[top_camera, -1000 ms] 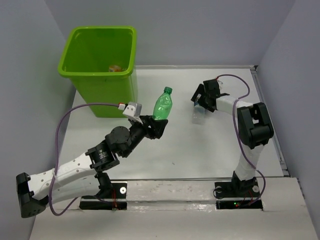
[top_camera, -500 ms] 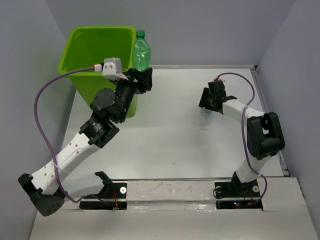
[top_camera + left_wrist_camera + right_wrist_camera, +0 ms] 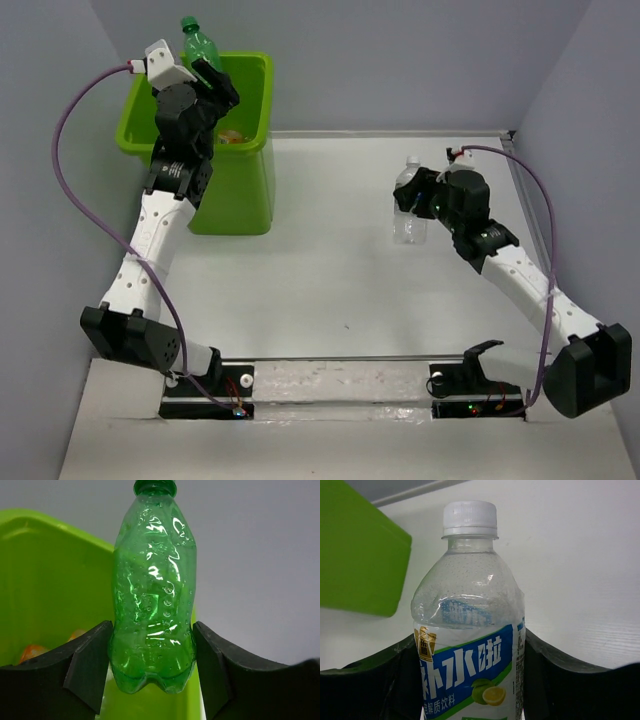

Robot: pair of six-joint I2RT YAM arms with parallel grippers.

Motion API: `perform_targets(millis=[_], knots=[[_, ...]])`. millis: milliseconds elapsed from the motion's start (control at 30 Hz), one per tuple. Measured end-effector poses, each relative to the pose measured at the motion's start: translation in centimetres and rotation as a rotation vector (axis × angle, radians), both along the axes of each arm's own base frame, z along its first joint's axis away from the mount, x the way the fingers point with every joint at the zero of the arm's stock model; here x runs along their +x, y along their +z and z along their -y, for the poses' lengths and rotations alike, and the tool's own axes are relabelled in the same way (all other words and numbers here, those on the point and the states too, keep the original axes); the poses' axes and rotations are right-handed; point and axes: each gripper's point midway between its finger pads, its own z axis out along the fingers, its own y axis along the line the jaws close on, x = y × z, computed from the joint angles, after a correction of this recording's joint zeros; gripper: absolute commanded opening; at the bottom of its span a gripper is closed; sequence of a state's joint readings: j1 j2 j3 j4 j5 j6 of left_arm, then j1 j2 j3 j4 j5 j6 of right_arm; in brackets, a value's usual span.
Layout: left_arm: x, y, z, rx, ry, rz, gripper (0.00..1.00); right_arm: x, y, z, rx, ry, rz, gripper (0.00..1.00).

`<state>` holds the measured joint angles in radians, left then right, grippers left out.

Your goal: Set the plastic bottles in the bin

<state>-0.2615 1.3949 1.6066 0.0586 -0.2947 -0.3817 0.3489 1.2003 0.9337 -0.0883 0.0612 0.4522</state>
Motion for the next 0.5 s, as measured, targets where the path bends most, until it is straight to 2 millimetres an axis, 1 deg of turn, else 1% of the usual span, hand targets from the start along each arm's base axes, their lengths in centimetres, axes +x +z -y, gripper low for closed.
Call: perform_targets(millis=[33, 67, 100, 133, 200, 233, 267, 300, 333, 400, 467, 500], knots=[[0.6, -1.2, -0.6, -0.002, 0.011, -0.036, 0.84, -0.3, 0.7, -0.2, 0.009, 0.011, 0.016, 0.32], [0.9, -2.1, -1.0, -0.002, 0.019, -0.062, 0.92, -0.8, 1.9, -0.6, 0.022, 0.03, 0.043, 0.32], [1.2, -3.3, -1.5, 0.003, 0.028, -0.101, 0.98, -1.2, 3.0, -1.0, 0.033, 0.046, 0.069, 0.32], [1.3, -4.2, -1.8, -0.004, 0.031, -0.129, 0.99, -1.5, 3.9, -1.4, 0.039, 0.056, 0.087, 0.32], [1.2, -5.4, -1.8, -0.002, 0.028, -0.169, 0.99, -2.2, 6.8, -3.0, 0.053, 0.101, 0.141, 0.32], [1.1, -5.5, -1.8, -0.001, 0.023, -0.173, 0.99, -2.3, 8.2, -3.8, 0.06, 0.118, 0.17, 0.32], [0.9, -5.4, -1.7, -0.001, 0.018, -0.174, 0.99, -2.8, 10.3, -5.3, 0.073, 0.155, 0.211, 0.32], [0.6, -5.1, -1.7, -0.002, 0.011, -0.17, 0.99, -3.3, 12.1, -6.4, 0.08, 0.183, 0.245, 0.32], [0.1, -4.8, -1.7, -0.002, 0.005, -0.165, 0.99, -3.6, 13.1, -7.1, 0.088, 0.201, 0.264, 0.31], [-1.8, -3.4, -1.6, -0.007, -0.017, -0.134, 0.99, -4.3, 16.7, -9.0, 0.115, 0.25, 0.332, 0.31], [-4.7, -1.3, -1.8, -0.017, -0.044, -0.074, 0.99, -4.6, 19.8, -10.8, 0.135, 0.286, 0.389, 0.31], [-5.9, -0.4, -1.9, -0.02, -0.055, -0.05, 0.99, -4.5, 20.7, -11.3, 0.141, 0.295, 0.406, 0.3]])
